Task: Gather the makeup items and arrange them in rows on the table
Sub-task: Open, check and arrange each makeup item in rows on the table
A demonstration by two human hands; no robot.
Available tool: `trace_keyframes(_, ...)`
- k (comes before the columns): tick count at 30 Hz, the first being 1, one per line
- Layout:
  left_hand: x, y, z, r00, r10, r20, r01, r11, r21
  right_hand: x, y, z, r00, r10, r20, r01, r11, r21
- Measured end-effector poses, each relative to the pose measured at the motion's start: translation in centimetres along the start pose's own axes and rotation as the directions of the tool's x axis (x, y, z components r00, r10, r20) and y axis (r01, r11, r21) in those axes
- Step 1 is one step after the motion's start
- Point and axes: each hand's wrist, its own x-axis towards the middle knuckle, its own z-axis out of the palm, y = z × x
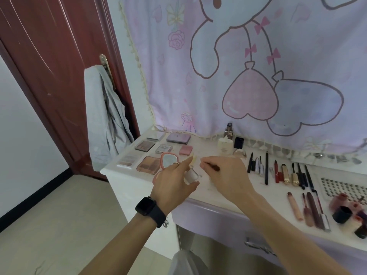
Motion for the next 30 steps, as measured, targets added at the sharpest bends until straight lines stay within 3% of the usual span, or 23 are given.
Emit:
trace_keyframes(7, 0.1, -0.3, 0.3, 0.999, -0.043, 0.019, 0.042, 0.997, 0.059, 0.2, -0.2, 0.6, 0.977, -0.055, 0.206, 0.063, 0.997, -0.032)
trace_keyframes(12, 0.3, -0.6, 0.2, 0.997, -0.078, 0.012, 0.077, 0.995, 0.061, 0.3, -0.1, 0.7, 0.984, -0.007, 0.176, 0.019, 0.997, -0.069)
trace_keyframes(15, 1.0, -1.3, -0.9, 0.986, -0.165, -0.033, 0.164, 0.986, -0.017, -1.2, 0.3, 1.0, 0.992, 0.073, 0.100, -0.071, 0.997, -0.028)
trace_keyframes(18, 2.5, -2.8, -2.6, 0.954, -0.297, -0.038, 0.285, 0.940, -0.189, -4.0, 1.5, 2.1, 0.986, 0.095, 0.136, -0.086, 0.993, -0.076)
trace_keyframes(24, 8.0, -5.7, -4.2, 0.890, -0.448, 0.081, 0.443, 0.811, -0.382, -7.3, 3.5, 6.2, 0.968, -0.091, 0.233, 0.163, 0.937, -0.309)
trace_keyframes(30, 13.2, -6.8, -2.7, 0.877, -0.453, 0.157, 0.478, 0.854, -0.204, -6.6, 6.0, 8.0, 0.910, -0.302, 0.284, 0.402, 0.811, -0.425)
